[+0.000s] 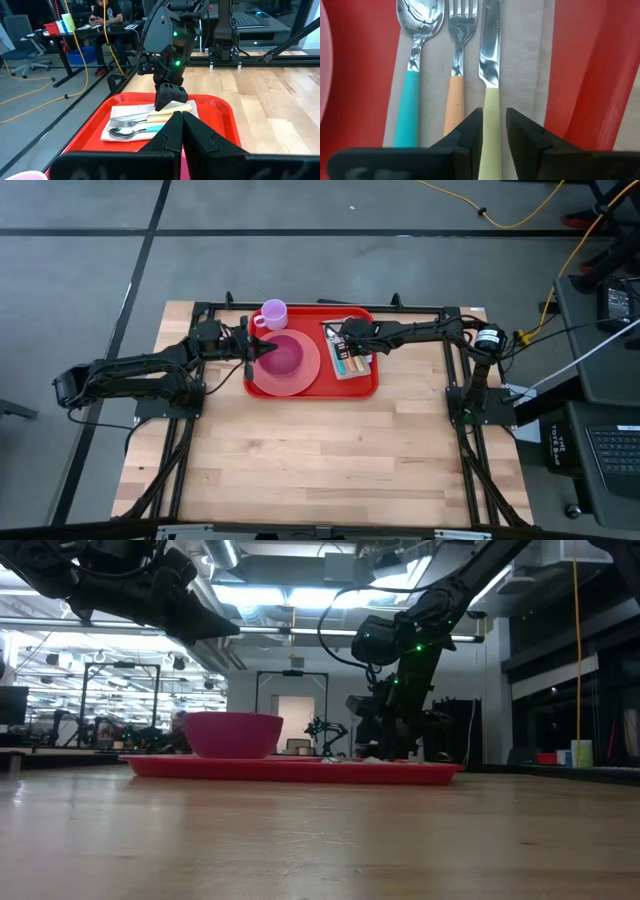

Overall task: Set up tray
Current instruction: Put the yellow knife on top of the white table napkin to the right of the orange fork, then return to Home Position

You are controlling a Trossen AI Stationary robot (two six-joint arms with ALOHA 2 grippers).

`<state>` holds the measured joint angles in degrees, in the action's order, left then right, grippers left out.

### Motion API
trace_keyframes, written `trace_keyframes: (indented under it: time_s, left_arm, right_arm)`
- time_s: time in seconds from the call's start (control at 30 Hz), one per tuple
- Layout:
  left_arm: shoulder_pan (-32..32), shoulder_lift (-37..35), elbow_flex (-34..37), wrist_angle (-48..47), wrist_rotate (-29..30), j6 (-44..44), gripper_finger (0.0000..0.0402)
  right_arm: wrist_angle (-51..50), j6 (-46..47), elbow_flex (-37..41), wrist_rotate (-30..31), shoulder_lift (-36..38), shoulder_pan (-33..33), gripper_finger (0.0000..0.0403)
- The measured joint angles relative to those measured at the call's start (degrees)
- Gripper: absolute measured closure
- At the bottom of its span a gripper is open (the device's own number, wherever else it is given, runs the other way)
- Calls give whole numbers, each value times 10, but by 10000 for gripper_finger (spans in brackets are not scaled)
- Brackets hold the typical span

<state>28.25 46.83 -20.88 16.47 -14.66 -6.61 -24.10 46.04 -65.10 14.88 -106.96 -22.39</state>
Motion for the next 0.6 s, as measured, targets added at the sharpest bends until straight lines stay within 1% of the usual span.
trace_keyframes:
  time_s: [0.3, 0.43, 0.6]
  left_arm:
    - [0, 0, 0, 0, 0, 0, 400]
    - [0, 0, 0, 0, 0, 0, 400]
    - [0, 0, 0, -6, 0, 0, 400]
  right_arm:
    - [0, -31, 0, 0, 8, -1, 313]
    - [-6, -62, 0, 0, 33, -1, 312]
    - [-5, -133, 0, 0, 84, -1, 312]
